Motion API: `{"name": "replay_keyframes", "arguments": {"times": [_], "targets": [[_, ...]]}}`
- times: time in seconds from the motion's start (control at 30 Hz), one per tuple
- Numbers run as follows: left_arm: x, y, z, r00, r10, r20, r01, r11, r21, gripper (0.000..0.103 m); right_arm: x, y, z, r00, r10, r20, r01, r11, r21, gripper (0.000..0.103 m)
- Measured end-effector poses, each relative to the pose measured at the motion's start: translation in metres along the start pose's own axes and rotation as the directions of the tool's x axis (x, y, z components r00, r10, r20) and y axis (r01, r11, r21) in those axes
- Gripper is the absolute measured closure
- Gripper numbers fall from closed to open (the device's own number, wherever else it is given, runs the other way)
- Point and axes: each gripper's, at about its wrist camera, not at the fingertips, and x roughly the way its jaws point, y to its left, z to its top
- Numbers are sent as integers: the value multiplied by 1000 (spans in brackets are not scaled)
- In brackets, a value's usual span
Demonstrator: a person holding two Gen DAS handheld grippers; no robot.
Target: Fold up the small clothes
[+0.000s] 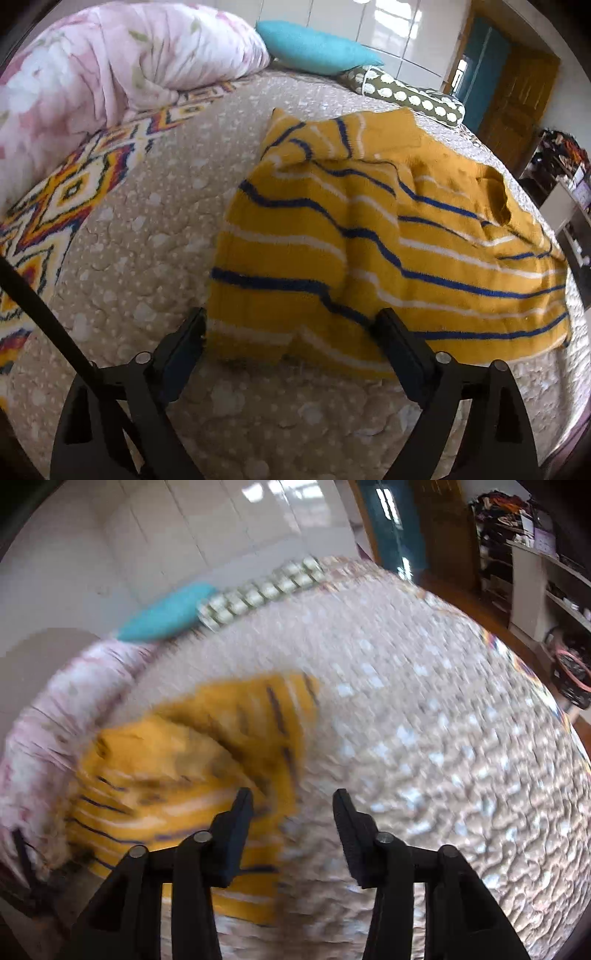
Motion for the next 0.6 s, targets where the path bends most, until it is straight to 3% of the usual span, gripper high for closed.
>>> {"name": "replay_keyframes", "arguments": {"times": [0.13,0.3,0.43,0.53,0.6], "targets": [[-1,-3,-7,999,-1,37,1,1000,23,9,3,52,2,995,100,-20,-102,983,-152,72],[-4,-1,-10,997,-41,60,40,999,17,7,50,105,-11,983,111,-146,-153,934,-322,75],[-7,2,-12,994,-65,91,65,998,7,7,103,104,15,991,-22,-135,-22,949,-315,75],[-9,6,-14,990,-93,103,94,995,-10,7,135,82,46,979,-170,-108,144,966,-216,75],[-10,7,-13,989,-104,103,107,994,-16,7,141,72,61,974,-193,-121,174,972,-156,75]]}}
